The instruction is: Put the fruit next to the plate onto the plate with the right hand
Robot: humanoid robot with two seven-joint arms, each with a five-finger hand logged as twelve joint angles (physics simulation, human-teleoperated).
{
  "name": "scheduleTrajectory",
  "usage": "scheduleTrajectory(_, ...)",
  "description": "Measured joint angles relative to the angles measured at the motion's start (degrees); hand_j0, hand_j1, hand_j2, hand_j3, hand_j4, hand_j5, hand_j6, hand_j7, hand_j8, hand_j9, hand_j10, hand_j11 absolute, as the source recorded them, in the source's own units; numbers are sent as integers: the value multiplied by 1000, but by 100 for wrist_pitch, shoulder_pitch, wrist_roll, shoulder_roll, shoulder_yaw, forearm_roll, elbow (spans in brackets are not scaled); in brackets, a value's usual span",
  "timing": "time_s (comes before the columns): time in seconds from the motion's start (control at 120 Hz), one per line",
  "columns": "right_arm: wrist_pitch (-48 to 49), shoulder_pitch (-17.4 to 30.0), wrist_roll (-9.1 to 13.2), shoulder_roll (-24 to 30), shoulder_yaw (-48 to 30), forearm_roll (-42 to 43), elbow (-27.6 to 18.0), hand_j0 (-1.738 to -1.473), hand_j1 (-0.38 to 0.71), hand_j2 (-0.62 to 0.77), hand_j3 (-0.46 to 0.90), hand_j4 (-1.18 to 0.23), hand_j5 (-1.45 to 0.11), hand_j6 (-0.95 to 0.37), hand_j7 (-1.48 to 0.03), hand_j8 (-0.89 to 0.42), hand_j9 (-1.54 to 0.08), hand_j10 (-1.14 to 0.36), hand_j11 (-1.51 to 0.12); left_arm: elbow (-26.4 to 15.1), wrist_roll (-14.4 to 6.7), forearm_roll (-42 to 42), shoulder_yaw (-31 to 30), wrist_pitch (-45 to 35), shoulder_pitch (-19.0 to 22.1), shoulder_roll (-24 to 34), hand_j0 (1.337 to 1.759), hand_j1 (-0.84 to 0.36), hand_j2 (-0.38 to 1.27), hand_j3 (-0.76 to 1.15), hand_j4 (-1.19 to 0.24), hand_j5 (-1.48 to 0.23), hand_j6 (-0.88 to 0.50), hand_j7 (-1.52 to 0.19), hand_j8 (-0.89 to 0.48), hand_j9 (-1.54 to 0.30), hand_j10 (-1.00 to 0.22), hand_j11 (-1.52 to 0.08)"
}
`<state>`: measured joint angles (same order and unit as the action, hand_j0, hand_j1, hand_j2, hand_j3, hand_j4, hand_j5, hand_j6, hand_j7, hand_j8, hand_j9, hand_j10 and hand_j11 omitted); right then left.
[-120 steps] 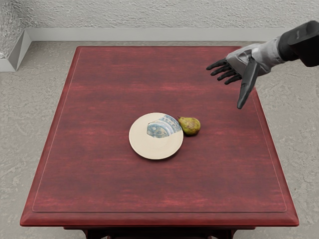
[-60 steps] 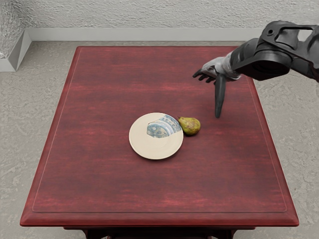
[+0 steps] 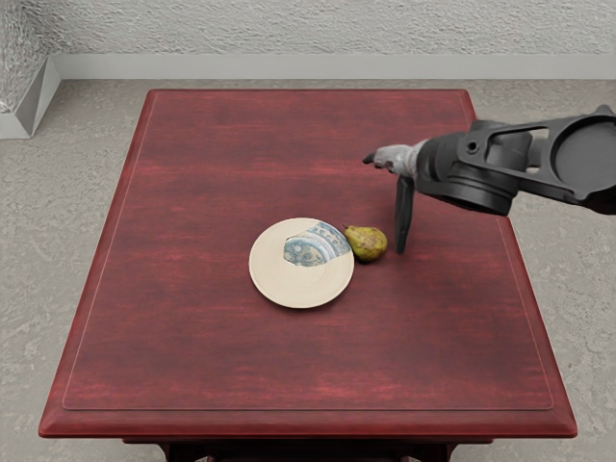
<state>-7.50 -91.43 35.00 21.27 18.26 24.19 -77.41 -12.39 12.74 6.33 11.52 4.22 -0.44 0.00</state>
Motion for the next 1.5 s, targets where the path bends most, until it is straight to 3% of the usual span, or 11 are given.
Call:
scheduleTrajectory(0.35,-851,141,0,-182,82,193,-395,-1658,-222,-21,0,-108,-139,-109,-139,-108,-139,-108,-139,0,0,0,0,0,0,0,1658,337,2,0,-10,-13,-10,-13,-10,-13,-10,-13)
scheduleTrajectory(0.892,-1692,631,0,-214,188,795,-583,-1658,-131,-35,0,-183,-237,-184,-236,-183,-237,-183,-237,0,0,0,0,0,0,0,1658,337,2,0,-10,-13,-10,-13,-10,-13,-10,-13)
scheduleTrajectory(1.25,-1831,746,0,-388,197,958,-648,-1658,-85,-43,0,-222,-287,-223,-287,-222,-287,-222,-287,0,0,-1,0,0,0,0,1658,337,2,0,-10,-13,-10,-13,-10,-13,-10,-13)
scheduleTrajectory(1.5,-1927,790,0,-392,307,963,-650,-1658,3,-58,0,-295,-382,-295,-382,-295,-382,-295,-382,0,0,0,0,0,0,0,1658,337,2,0,-10,-13,-10,-13,-10,-13,-10,-13)
